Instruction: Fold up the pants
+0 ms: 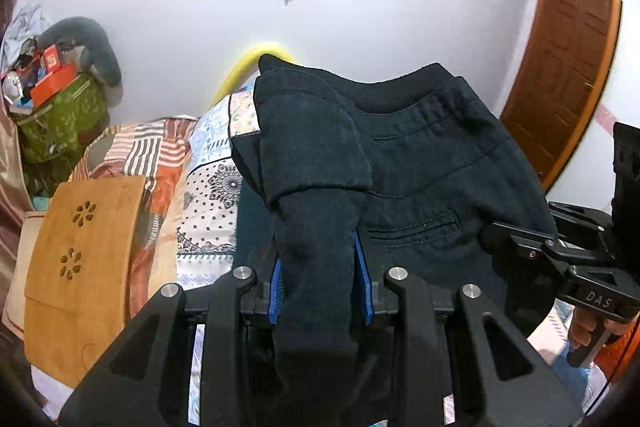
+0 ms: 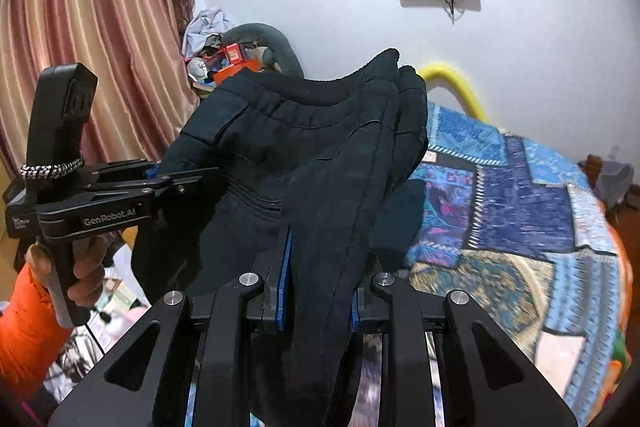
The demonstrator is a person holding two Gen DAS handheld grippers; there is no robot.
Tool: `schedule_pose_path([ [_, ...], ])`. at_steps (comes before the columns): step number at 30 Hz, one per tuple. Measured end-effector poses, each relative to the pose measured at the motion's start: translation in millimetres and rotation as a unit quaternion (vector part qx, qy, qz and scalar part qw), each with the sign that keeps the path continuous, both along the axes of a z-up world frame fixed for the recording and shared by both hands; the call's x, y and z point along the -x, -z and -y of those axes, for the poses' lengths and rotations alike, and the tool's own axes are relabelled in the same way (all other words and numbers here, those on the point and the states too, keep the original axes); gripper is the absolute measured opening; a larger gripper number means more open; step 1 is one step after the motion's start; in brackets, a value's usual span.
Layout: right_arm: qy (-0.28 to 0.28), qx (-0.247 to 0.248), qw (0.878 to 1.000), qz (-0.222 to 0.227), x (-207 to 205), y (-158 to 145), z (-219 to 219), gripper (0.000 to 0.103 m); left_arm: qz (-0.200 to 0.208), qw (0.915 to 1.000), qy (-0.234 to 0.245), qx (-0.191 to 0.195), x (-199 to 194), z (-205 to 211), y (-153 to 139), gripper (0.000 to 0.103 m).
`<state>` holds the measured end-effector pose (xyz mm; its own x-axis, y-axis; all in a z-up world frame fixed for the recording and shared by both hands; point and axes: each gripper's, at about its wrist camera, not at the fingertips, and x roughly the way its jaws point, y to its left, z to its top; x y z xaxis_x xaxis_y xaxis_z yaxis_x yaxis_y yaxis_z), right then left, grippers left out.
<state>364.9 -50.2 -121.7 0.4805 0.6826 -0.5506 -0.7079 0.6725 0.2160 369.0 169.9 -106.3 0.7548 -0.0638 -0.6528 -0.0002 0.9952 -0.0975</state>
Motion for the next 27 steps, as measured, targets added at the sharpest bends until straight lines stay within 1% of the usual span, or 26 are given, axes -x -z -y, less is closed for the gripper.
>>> schedule_pose_path([
  [3, 0.004, 0.004, 1.0, -0.026, -32, 28, -19, 0.02, -0.019, 0.9998, -0.009, 0.002, -30, -16, 29, 0.029],
  [5, 0.008, 0.01, 0.999, -0.04, -47, 47, -27, 0.02, -0.041, 0.999, -0.016, 0.008, -56, -27, 56, 0.029],
  [6, 0.011, 0.011, 0.999, -0.049, -55, 54, -30, 0.02, -0.048, 0.9986, -0.019, 0.009, -63, -30, 66, 0.029],
  [7, 0.015, 0.012, 0.998, -0.064, -67, 69, -34, 0.02, -0.058, 0.9981, -0.021, 0.01, -74, -33, 79, 0.029],
  [8, 0.017, 0.013, 0.997, -0.073, -74, 76, -35, 0.02, -0.065, 0.9976, -0.022, 0.009, -81, -36, 89, 0.029],
  [9, 0.018, 0.017, 0.996, -0.085, -83, 88, -38, 0.02, -0.078, 0.9966, -0.024, 0.012, -92, -40, 105, 0.029],
  [13, 0.023, 0.043, 0.992, -0.12, -103, 120, -48, 0.02, -0.128, 0.9914, -0.021, 0.021, -117, -53, 150, 0.03],
  [16, 0.028, 0.062, 0.989, -0.13, -111, 132, -48, 0.023, -0.149, 0.9884, -0.024, 0.02, -127, -59, 177, 0.036],
  [18, 0.025, 0.069, 0.989, -0.129, -109, 131, -45, 0.029, -0.151, 0.9876, -0.031, 0.028, -128, -63, 184, 0.041],
  [19, 0.026, 0.077, 0.989, -0.124, -107, 129, -45, 0.03, -0.152, 0.9871, -0.033, 0.04, -126, -67, 184, 0.041],
  [21, 0.027, 0.096, 0.989, -0.109, -101, 124, -44, 0.031, -0.147, 0.9872, -0.039, 0.05, -120, -70, 181, 0.041],
  [24, 0.029, 0.114, 0.989, -0.088, -83, 110, -37, 0.033, -0.143, 0.9883, -0.047, 0.029, -101, -64, 163, 0.041],
  [27, 0.033, 0.106, 0.99, -0.081, -72, 98, -25, 0.033, -0.128, 0.9901, -0.051, 0.03, -81, -63, 142, 0.041],
])
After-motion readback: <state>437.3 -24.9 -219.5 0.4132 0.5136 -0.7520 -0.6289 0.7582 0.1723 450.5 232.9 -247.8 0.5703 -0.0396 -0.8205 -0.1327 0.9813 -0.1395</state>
